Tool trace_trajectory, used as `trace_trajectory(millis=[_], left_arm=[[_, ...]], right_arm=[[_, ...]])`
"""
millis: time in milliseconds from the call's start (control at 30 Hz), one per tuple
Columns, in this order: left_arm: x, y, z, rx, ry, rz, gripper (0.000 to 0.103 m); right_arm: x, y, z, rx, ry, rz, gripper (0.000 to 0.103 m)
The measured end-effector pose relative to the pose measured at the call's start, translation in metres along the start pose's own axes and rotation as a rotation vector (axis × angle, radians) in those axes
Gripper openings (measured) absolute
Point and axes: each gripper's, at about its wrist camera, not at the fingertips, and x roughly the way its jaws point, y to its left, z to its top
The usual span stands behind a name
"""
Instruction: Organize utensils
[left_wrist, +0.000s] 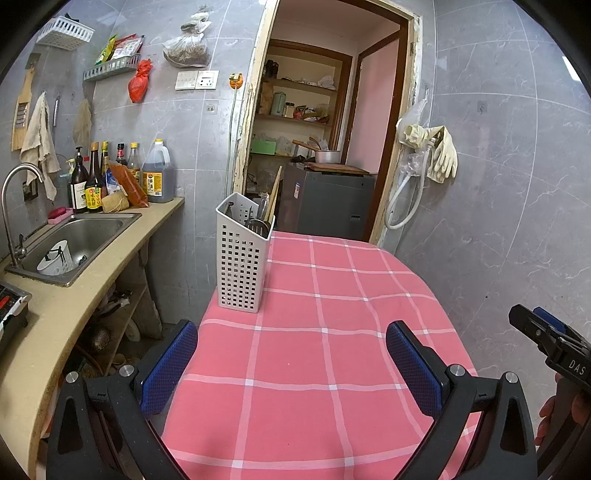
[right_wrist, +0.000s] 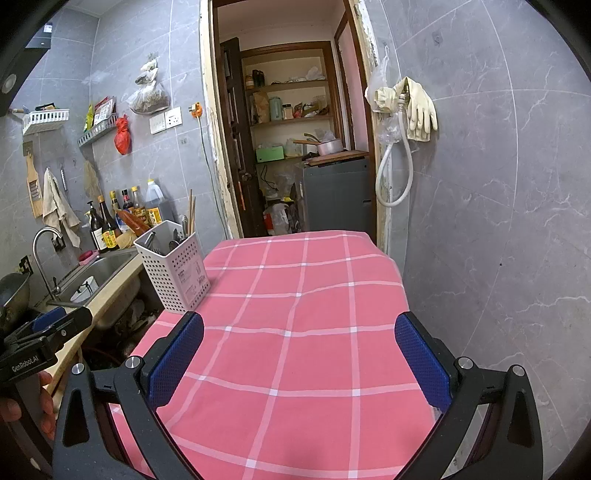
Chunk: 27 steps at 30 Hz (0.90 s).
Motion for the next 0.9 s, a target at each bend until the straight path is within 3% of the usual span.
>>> trace_trajectory(millis=[900], left_arm=[[0.0019, 0.0051, -0.0077, -0.03, 0.026, 0.017, 0.103]], right_arm=[[0.0001, -0.0014, 0.0015, -0.002, 0.002, -0.001, 0.102]])
